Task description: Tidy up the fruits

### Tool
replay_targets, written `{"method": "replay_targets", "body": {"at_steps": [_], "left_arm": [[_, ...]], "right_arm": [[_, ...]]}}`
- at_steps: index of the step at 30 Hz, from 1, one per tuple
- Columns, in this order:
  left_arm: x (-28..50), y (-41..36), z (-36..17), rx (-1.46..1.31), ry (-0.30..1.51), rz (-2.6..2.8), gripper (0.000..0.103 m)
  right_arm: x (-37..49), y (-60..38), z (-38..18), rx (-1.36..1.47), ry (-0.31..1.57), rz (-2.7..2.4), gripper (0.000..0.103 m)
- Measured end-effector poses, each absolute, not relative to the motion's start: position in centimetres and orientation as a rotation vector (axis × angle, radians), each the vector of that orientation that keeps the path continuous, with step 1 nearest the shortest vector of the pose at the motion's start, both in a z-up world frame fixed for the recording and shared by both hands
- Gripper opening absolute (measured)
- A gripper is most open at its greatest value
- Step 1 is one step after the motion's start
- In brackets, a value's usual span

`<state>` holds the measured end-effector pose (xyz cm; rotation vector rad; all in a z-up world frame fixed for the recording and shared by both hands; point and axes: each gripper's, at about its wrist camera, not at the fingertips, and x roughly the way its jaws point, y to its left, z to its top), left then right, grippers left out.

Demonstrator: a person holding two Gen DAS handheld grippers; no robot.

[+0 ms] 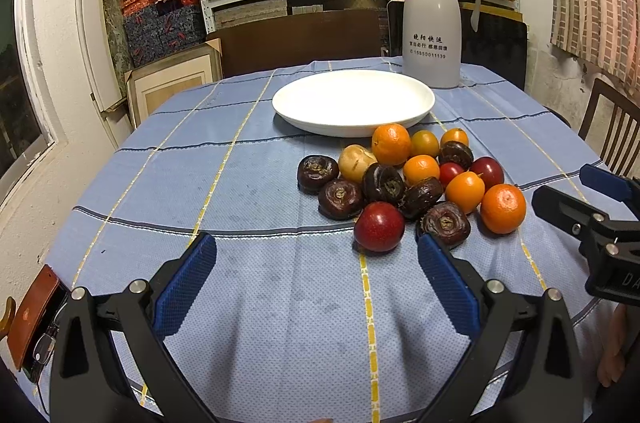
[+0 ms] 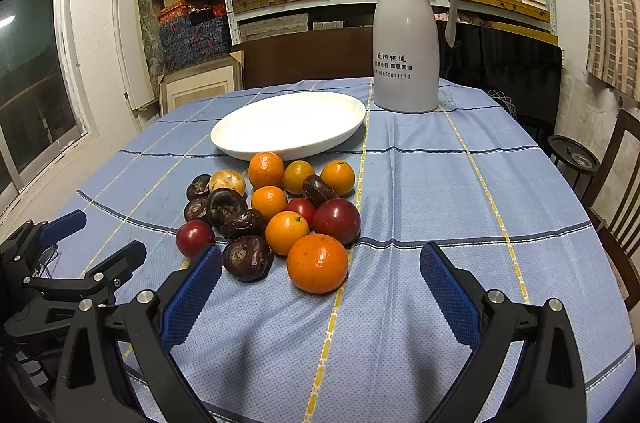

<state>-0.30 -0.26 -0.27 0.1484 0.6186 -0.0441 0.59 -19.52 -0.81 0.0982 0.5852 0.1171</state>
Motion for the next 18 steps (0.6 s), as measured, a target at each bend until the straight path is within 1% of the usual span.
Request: {"method": "replay_targets", "body": {"at_steps": [18], "left_arm": [[0.17, -0.84, -0.75, 0.147, 0.628, -0.048, 0.099]], "right_arm": [[0.69, -19.44, -0.97, 0.098, 0.589, 0.118, 0.1]]}}
